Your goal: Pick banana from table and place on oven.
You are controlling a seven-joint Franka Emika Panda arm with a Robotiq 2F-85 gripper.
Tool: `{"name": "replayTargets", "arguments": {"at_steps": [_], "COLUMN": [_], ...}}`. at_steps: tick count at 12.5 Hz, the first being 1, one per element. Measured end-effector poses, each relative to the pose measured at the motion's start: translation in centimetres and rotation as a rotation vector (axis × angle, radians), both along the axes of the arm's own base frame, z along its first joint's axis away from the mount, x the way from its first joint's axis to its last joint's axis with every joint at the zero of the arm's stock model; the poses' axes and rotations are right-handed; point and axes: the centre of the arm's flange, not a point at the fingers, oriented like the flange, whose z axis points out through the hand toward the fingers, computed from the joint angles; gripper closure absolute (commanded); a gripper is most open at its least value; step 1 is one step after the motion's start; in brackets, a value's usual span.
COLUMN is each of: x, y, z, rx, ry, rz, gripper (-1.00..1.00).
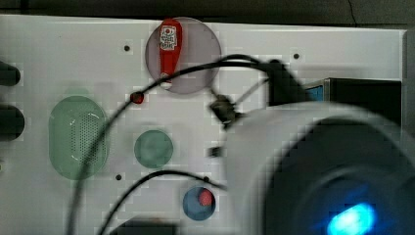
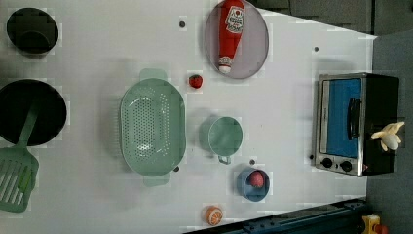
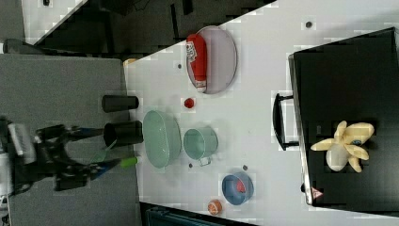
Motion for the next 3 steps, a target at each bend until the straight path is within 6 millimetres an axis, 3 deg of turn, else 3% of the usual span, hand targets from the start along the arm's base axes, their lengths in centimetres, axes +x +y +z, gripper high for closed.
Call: {"name": "replayTargets", "arguments": {"at_steps": [3], "x": [-0.4], "y": [3.3], "z": [-0.3], "rx": [0.002], "ry": [0.025], "rz": [0.027], "gripper": [-1.0]}}
